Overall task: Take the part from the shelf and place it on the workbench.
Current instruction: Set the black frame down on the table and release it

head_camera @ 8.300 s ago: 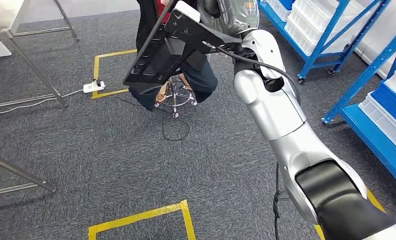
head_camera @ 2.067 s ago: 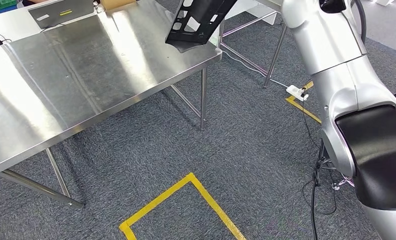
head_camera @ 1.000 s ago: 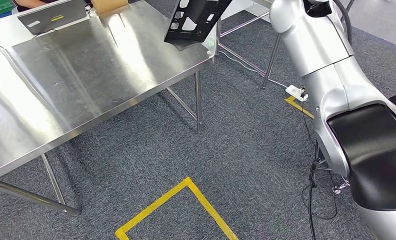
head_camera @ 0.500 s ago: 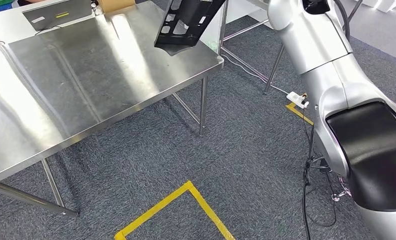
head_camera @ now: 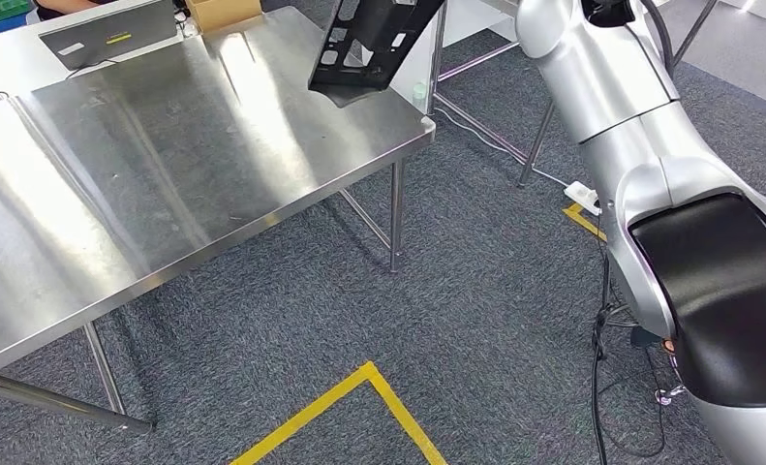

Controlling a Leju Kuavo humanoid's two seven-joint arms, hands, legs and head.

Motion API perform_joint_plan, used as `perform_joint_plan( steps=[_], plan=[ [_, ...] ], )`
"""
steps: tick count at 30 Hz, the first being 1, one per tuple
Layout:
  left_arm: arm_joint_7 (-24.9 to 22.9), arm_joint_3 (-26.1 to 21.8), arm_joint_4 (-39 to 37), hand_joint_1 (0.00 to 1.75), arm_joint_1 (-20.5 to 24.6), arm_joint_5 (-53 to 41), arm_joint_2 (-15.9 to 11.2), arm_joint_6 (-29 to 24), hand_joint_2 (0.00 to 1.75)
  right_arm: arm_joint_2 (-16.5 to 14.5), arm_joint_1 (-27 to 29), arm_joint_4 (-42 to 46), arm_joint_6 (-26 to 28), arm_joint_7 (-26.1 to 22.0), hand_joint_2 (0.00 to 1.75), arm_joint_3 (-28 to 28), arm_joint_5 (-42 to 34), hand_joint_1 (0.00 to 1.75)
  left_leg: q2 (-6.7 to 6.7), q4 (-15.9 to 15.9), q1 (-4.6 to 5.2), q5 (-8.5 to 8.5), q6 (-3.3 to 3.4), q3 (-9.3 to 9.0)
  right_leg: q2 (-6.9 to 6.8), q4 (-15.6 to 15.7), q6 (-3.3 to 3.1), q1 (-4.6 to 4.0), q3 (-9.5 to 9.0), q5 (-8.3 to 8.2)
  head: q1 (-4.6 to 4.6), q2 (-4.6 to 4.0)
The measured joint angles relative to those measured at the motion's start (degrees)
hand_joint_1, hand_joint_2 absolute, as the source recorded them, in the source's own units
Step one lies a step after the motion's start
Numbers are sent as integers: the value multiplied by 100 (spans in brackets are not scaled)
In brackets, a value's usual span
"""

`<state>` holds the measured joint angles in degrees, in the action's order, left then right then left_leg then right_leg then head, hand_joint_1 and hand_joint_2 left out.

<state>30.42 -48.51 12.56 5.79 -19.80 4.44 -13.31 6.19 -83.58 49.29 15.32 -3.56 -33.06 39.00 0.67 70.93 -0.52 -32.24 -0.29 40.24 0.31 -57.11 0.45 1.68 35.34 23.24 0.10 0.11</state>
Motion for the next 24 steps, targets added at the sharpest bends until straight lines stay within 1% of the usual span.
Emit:
perform_joint_plan(
  steps=[1,2,3,4,5,6,7,8,10,11,12,13,14,15,16,17,18,20,22,23,24],
  plan=[
    [0,-2,-1,0,-2,0,1,0,175,-7,3,-9,1,-1,175,-4,-1,175,-9,227,-28,-9,-27,184,2,-1,-2,4,-24,26,-1,0],
    [0,-3,-1,0,-3,0,2,0,175,-11,6,-17,1,-1,175,-8,-1,175,-22,250,-55,99,-51,274,4,-2,9,11,-56,55,-1,0],
    [0,-3,-1,0,-4,0,1,0,175,-14,7,-22,1,-1,175,-9,-1,175,-37,50,-81,314,-70,246,6,-3,33,21,-98,89,-2,0],
    [0,-3,-1,0,-4,0,-3,0,175,-15,7,-26,1,-1,175,-9,-1,175,-54,-323,-106,594,-85,117,7,-3,61,32,-149,127,-1,0],
    [0,-4,-3,0,-3,0,-3,0,175,-18,3,-28,1,-1,175,-9,-1,175,-68,-704,-115,808,-94,-45,9,-4,96,32,-195,164,-1,0],
    [0,-4,-5,0,-1,-1,-5,0,175,-20,-4,-31,2,-1,175,-9,-1,175,-76,-1025,-110,931,-83,-199,11,-7,134,25,-222,197,-1,0],
    [-2,-5,-8,0,4,-2,-5,1,175,-21,-11,-34,4,-1,175,-9,-1,175,-84,-1213,-95,970,-57,-299,14,-4,168,15,-234,218,-2,0],
    [-3,-5,-10,0,10,-4,-4,1,175,-22,-17,-39,6,-1,175,-9,0,175,-84,-1269,-70,931,-17,-341,16,5,201,1,-238,229,-2,0],
    [-9,-5,-9,0,19,-9,-4,1,175,-19,-25,-42,10,-1,175,-7,5,175,-85,-1305,-42,904,93,-381,10,20,271,-5,-238,256,0,0],
    [-11,-4,-8,0,22,-14,2,-1,175,-16,-30,-42,14,0,175,-3,10,175,-81,-1327,-33,900,152,-408,0,-40,293,-5,-213,296,2,0],
    [-15,-4,-7,0,26,-19,4,-2,175,-9,-37,-41,18,1,175,1,17,175,-78,-1352,-28,895,211,-441,-9,-214,293,-4,-126,375,4,0],
    [-19,-4,-5,0,33,-24,7,-4,175,1,-39,-40,21,4,175,4,22,175,-75,-1370,-26,886,264,-471,-16,-517,271,-1,35,490,4,0],
    [-22,-4,-5,0,41,-28,9,-5,175,14,-35,-43,24,9,175,4,26,175,-67,-1372,-12,866,306,-491,-18,-926,242,-8,260,623,6,0],
    [-25,-4,-5,0,46,-30,7,-5,175,32,-24,-45,24,15,175,3,27,175,-59,-1372,0,845,337,-511,-17,-1349,227,-15,509,740,6,0],
    [-29,-4,-5,0,47,-31,9,-6,175,46,-9,-48,25,21,175,1,27,175,-48,-1371,15,823,358,-537,-16,-1649,231,-25,715,794,7,0],
    [-33,-3,-5,0,44,-31,12,-5,175,58,5,-50,25,26,175,-1,27,175,-35,-1370,32,799,371,-568,-16,-1752,253,-36,825,760,7,0],
    [-37,-3,-5,0,41,-31,15,-5,175,64,14,-51,25,28,175,-2,27,175,-25,-1368,46,777,376,-598,-16,-1707,278,-43,851,679,5,0],
    [-42,-3,-5,0,37,-31,19,-4,175,67,19,-51,25,28,175,-3,27,175,-14,-1367,59,752,377,-632,-17,-1492,310,-50,792,532,5,0],
    [-42,-3,-5,0,38,-31,20,-5,175,68,19,-51,25,28,175,-3,27,175,-13,-1366,60,748,377,-638,-17,-1437,315,-52,769,502,6,0],
    [-42,-3,-5,0,39,-31,21,-6,175,68,18,-50,25,28,175,-3,27,175,-10,-1366,64,737,374,-653,-17,-1256,323,-58,695,415,6,0],
    [-42,-3,-5,0,42,-31,26,-7,175,69,11,-50,25,28,175,-4,28,175,-1,-1349,86,702,359,-674,-14,-886,310,-82,529,251,6,0]
  ],
)
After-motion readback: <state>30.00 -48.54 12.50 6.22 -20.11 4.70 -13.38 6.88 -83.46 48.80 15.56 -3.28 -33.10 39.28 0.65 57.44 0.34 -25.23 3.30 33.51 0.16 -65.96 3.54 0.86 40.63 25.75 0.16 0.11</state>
